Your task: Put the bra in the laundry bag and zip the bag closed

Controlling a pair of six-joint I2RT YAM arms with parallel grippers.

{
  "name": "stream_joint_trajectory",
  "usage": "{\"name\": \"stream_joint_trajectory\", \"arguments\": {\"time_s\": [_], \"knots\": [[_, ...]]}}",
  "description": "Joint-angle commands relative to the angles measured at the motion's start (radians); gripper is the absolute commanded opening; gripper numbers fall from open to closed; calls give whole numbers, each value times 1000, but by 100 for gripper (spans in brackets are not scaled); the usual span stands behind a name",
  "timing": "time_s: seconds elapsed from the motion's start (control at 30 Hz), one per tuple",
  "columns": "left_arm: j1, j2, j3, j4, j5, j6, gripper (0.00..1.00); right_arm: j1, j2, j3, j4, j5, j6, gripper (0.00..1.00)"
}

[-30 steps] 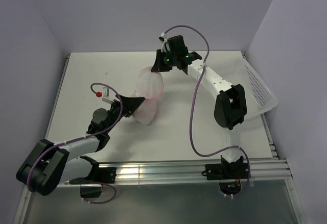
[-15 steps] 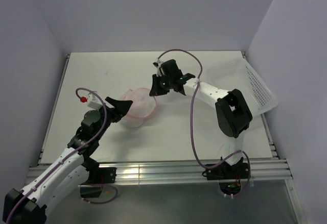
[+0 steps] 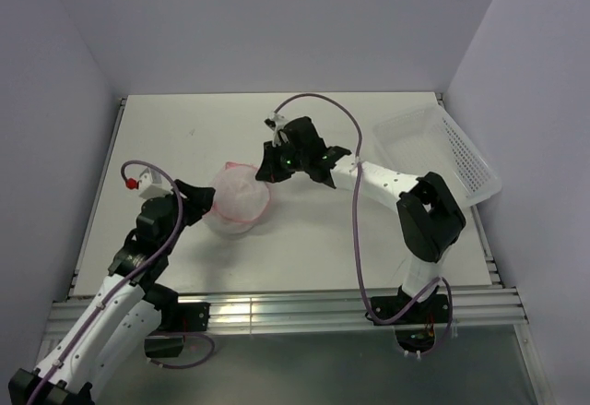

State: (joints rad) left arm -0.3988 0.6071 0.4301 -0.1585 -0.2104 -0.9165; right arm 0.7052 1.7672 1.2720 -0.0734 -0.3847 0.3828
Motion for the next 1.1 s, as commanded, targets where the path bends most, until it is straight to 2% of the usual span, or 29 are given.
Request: {"name": "stream_joint_trajectory", "arguments": {"time_s": [0.0,0.07,0.2,0.3,0.33,0.37,0.5,0.53,0.6,0.7,0.73,0.77,0.83,0.93,1.03,1.07], "knots": [[8,-17,-22,-62,-3,27,56,-3,24,98,21,-2,-41,5],[6,38,-19,-64,-10,27,50,-3,52,191,-41,17,-68,6],[9,62,-34,-47,-75,85,50,-4,127,308,-123,56,-129,7],[21,82,-42,3,-67,114,55,-4,147,371,-187,37,-176,3],[21,91,-37,42,-84,111,57,-4,141,359,-190,29,-179,3],[23,120,-33,54,-104,110,63,-4,130,343,-169,24,-177,3],[29,212,5,122,-170,126,71,-6,80,285,-155,-16,-189,2],[44,224,6,190,-165,142,74,-6,75,279,-160,-17,-188,2],[86,270,6,252,-123,146,73,-7,63,256,-144,-22,-182,1],[179,358,6,365,29,177,67,-10,52,245,-144,-43,-183,1],[205,379,-8,394,75,192,62,-10,48,244,-143,-45,-183,0],[209,382,-20,480,167,205,59,-13,46,244,-143,-48,-185,0],[210,384,-51,539,232,215,57,-26,37,241,-149,-66,-188,0],[213,399,-60,573,270,220,60,-49,21,236,-152,-111,-200,0],[235,495,-39,617,292,203,67,-67,24,260,-190,-172,-235,0],[238,522,-27,622,293,203,67,-70,35,273,-207,-172,-255,0]]}}
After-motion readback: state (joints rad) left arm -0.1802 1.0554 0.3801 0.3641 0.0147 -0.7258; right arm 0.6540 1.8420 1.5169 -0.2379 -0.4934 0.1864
